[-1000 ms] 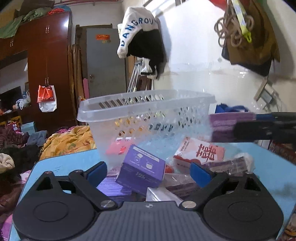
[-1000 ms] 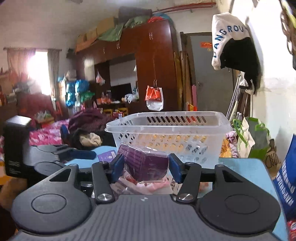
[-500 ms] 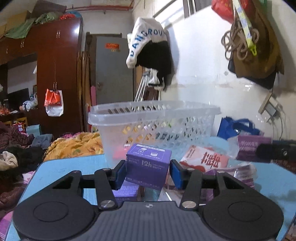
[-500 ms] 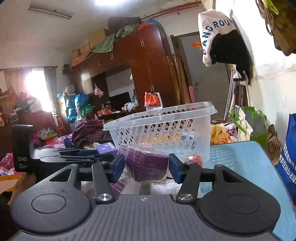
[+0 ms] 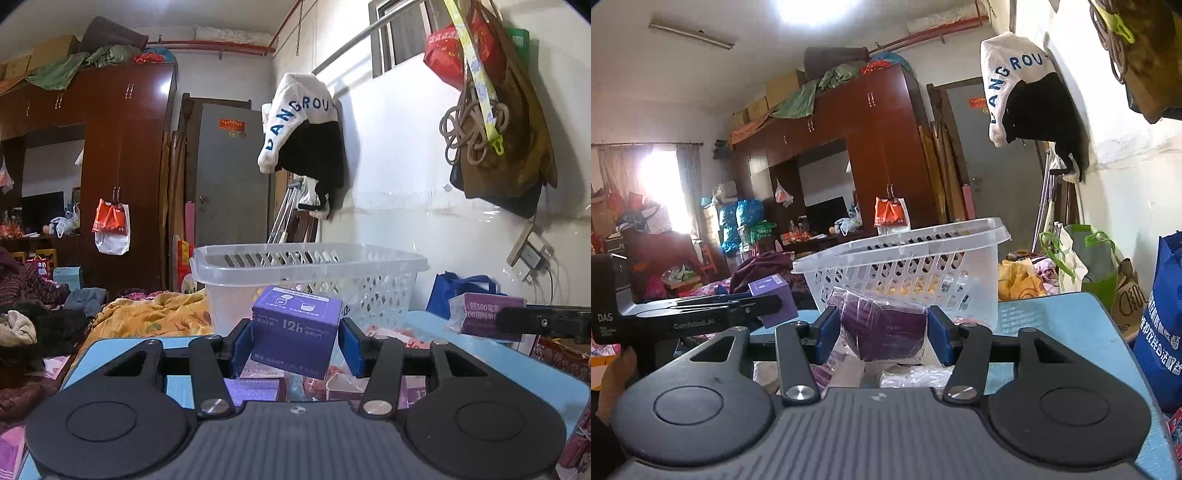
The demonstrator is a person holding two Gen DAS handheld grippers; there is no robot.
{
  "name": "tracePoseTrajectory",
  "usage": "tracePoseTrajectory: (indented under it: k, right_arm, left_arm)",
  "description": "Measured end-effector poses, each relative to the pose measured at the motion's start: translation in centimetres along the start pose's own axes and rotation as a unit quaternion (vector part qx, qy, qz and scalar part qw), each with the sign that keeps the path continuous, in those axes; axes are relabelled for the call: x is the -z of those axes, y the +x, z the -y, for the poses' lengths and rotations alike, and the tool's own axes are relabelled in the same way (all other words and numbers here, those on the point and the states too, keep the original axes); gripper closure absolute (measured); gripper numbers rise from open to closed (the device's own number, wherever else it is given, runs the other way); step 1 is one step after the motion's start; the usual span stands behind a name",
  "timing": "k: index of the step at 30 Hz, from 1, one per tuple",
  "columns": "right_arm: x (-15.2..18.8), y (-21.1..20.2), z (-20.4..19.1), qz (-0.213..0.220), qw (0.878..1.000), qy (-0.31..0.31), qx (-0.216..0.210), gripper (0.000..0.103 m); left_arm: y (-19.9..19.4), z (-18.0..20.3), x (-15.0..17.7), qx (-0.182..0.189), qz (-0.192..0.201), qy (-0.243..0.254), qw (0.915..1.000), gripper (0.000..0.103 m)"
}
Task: Organize objects
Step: 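Grasp the small purple box with left tool while right tool grasps the purple wrapped pack, then carry both purple items over the white basket and open both tools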
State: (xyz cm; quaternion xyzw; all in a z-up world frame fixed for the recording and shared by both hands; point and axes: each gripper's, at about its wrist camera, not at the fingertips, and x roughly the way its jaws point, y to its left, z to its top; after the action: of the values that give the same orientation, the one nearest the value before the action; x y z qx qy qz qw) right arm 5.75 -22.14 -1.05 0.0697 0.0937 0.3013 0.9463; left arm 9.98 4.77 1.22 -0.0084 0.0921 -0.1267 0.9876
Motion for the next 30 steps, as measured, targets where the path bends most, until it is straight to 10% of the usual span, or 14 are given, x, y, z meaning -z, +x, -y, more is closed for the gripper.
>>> tracePoseTrajectory:
  k: [18, 30]
  right_arm:
    - [-2.1, -0.4, 0.1, 0.022, 0.999, -0.022, 0.021, 0.048]
    - [-9.6, 8.5, 0.2, -0.009, 0.996, -0.068, 0.055, 0.048]
  left_arm:
    - [-1.1, -0.2, -0.8, 0.014, 0.019, -0.015, 0.9996, 0.049]
    - [6.6, -1.7, -9.9, -0.009, -0.014, -0.031, 0.9994, 0.049]
